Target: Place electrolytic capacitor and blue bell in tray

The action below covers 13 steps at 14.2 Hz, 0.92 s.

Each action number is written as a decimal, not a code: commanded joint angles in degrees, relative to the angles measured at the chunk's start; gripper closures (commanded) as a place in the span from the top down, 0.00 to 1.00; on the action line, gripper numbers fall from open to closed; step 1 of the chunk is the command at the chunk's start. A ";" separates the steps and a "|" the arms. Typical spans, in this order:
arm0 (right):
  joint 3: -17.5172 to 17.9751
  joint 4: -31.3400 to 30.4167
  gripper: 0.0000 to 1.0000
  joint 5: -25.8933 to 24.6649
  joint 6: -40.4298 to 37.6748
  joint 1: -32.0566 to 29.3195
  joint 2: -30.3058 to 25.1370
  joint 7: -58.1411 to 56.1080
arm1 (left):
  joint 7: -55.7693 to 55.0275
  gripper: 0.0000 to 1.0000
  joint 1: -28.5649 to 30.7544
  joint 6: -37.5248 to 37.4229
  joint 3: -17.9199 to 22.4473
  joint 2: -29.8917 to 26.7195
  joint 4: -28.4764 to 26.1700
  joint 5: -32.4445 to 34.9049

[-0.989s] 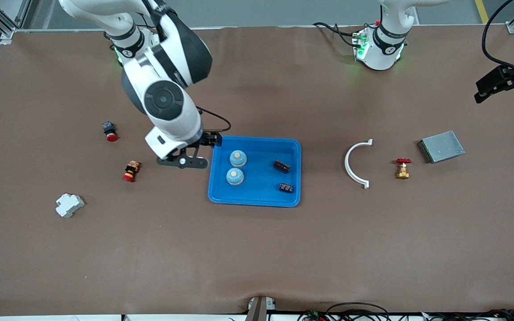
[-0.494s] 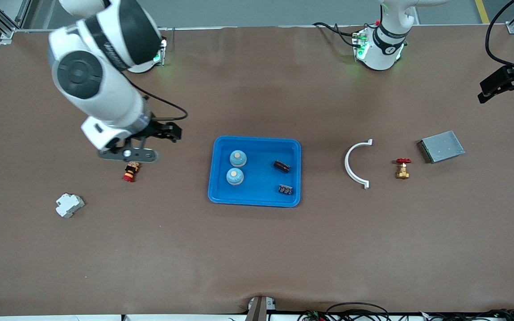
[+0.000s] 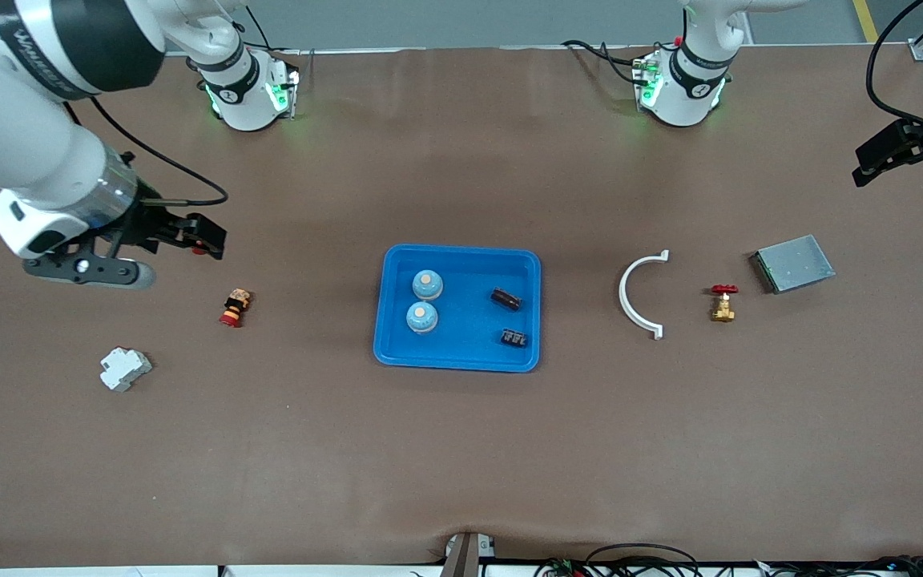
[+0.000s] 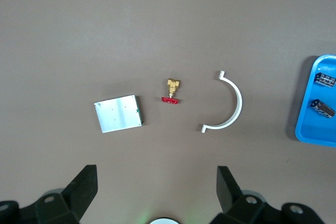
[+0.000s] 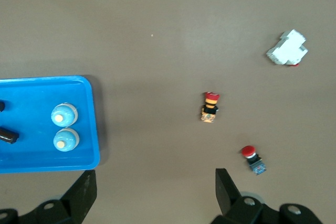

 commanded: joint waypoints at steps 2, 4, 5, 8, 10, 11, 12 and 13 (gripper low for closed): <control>-4.75 -2.33 1.00 0.23 0.61 -0.94 -2.56 -11.43 | 0.58 1.00 0.16 -0.75 0.22 0.27 0.30 -0.96; -6.78 -2.33 1.00 0.23 0.52 -2.07 -3.18 -14.35 | 0.58 1.00 0.16 -1.02 0.22 0.27 0.30 -0.87; -6.79 -2.42 1.00 0.23 0.52 -3.47 -3.44 -14.53 | 0.50 1.00 -0.10 -1.80 0.22 0.18 0.13 -0.61; -6.79 -2.42 1.00 -0.12 0.52 -5.42 -4.06 -14.62 | 0.58 1.00 -0.10 -1.98 -0.66 -0.69 -2.33 -0.17; -6.79 -2.42 1.00 -0.30 0.96 -6.73 -4.06 -14.89 | 1.02 1.00 0.34 -1.29 -0.75 -2.09 -4.43 -0.17; -6.79 -2.33 1.00 -0.30 1.05 -7.35 -4.15 -14.89 | 1.02 1.00 0.25 -1.02 -0.75 -2.97 -5.66 -0.17; -6.79 -2.33 1.00 -0.39 1.05 -7.62 -4.15 -14.97 | 0.93 1.00 0.16 -0.50 -0.75 -3.24 -6.63 -0.26; -6.79 -2.33 1.00 -0.65 1.05 -8.14 -4.15 -14.97 | 0.93 1.00 0.08 -0.32 -0.92 -3.59 -6.90 -0.17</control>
